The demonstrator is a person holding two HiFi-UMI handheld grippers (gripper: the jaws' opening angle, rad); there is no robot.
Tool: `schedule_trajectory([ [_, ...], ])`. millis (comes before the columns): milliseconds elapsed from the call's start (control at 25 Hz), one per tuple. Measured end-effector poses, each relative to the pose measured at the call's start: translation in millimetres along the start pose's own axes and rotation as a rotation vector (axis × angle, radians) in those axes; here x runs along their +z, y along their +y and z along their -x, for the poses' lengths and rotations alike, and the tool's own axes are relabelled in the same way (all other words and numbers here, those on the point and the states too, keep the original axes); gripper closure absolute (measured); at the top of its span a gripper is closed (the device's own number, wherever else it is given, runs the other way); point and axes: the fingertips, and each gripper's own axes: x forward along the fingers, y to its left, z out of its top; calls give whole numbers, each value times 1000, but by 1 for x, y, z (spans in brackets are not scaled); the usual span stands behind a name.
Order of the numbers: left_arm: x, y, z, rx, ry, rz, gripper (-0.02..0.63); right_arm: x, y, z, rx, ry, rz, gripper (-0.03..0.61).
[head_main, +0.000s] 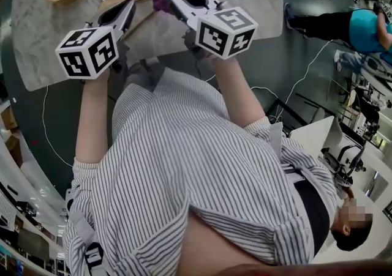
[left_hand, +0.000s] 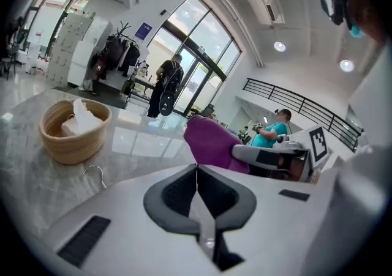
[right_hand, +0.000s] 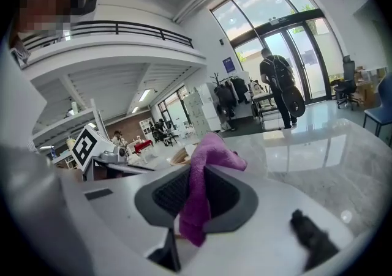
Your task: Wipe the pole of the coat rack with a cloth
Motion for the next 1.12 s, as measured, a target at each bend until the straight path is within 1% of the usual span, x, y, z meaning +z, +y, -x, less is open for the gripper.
schedule_trajectory([
  [160, 6, -2, 27, 10, -48, -18, 601, 11, 37, -7, 48, -19, 47, 512],
  [280, 8, -1, 33, 13, -74, -12, 601, 15, 48, -12, 81, -22, 76, 512],
  [400, 14, -3, 33, 18, -103, 4, 601, 21, 55, -13, 121, -24, 83, 512],
  [640, 24, -14, 40, 18, -138, -7, 601, 28, 63, -6, 171, -21, 103, 512],
  [920, 31, -13, 47, 26, -168, -4, 601, 29, 64, -7, 197, -1, 127, 512],
  [1120, 34, -15, 48, 30, -169, -9, 601, 25, 70, -6, 225, 24, 153, 512],
])
